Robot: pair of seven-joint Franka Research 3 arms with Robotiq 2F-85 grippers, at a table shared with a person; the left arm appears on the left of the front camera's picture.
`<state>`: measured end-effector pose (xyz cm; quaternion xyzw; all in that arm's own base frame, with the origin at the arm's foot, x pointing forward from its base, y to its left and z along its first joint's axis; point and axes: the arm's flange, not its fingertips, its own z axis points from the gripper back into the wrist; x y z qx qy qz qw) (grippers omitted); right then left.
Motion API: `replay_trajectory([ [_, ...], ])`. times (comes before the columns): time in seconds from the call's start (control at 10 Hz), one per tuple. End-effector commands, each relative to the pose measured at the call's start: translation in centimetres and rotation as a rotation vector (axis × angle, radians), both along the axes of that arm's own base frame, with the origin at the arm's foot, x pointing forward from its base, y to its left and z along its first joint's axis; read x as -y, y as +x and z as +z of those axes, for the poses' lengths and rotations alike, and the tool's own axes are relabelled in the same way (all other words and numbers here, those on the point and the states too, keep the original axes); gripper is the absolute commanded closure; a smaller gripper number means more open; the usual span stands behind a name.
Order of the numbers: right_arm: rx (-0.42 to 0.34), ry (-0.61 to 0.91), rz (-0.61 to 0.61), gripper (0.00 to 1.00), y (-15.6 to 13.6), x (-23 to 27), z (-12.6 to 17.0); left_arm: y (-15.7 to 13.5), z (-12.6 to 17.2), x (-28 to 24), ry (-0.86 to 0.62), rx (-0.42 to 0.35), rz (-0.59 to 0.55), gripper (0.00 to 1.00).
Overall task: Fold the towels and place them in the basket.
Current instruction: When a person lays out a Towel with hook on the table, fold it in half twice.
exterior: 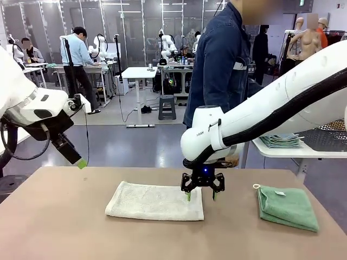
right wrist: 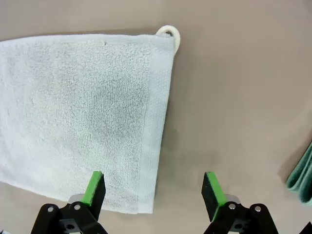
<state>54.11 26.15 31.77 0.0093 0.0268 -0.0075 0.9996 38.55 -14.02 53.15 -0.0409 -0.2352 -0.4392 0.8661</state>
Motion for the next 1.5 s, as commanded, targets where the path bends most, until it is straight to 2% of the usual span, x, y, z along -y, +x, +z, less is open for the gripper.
replay_trajectory([
  [0.0, 0.045, -0.031, -0.169, 0.0, 1.1, -0.8, -1.9, -3.3, 1.5, -1.1, -0.03, 0.077, 0.017, 0.0],
  [0.2, 0.048, -0.029, -0.17, 0.0, 1.1, -0.8, -1.9, -3.5, 1.7, -1.2, -0.031, 0.083, 0.019, 0.0],
  [0.3, 0.048, -0.021, -0.169, 0.0, 1.3, -0.8, -2.4, -4.9, 3.0, -1.8, -0.082, 0.126, -0.015, 0.0],
  [0.4, 0.035, -0.018, -0.171, 0.0, 1.4, -0.7, -2.8, -6.3, 4.8, -2.4, -0.123, 0.171, 0.003, 0.0],
  [0.6, 0.042, -0.002, -0.173, 0.0, 1.7, -0.5, -3.2, -6.5, 6.7, -2.1, -0.1, 0.184, 0.027, 0.0],
  [0.7, 0.038, -0.002, -0.175, 0.0, 1.7, -0.4, -3.2, -6.2, 8.2, -1.5, -0.083, 0.168, 0.039, 0.0],
  [0.9, 0.042, 0.0, -0.17, 0.0, 1.3, -0.4, -3.2, -5.2, 12.9, 0.1, -0.038, 0.075, 0.054, 0.0],
  [1.1, 0.037, 0.006, -0.168, 0.0, 1.1, -0.1, -3.4, -4.7, 16.2, 1.1, 0.008, 0.084, 0.106, 0.0],
  [1.4, 0.034, 0.006, -0.154, 0.0, 0.7, -0.1, -3.6, -5.0, 17.4, 0.6, -0.027, 0.083, 0.124, 0.0],
])
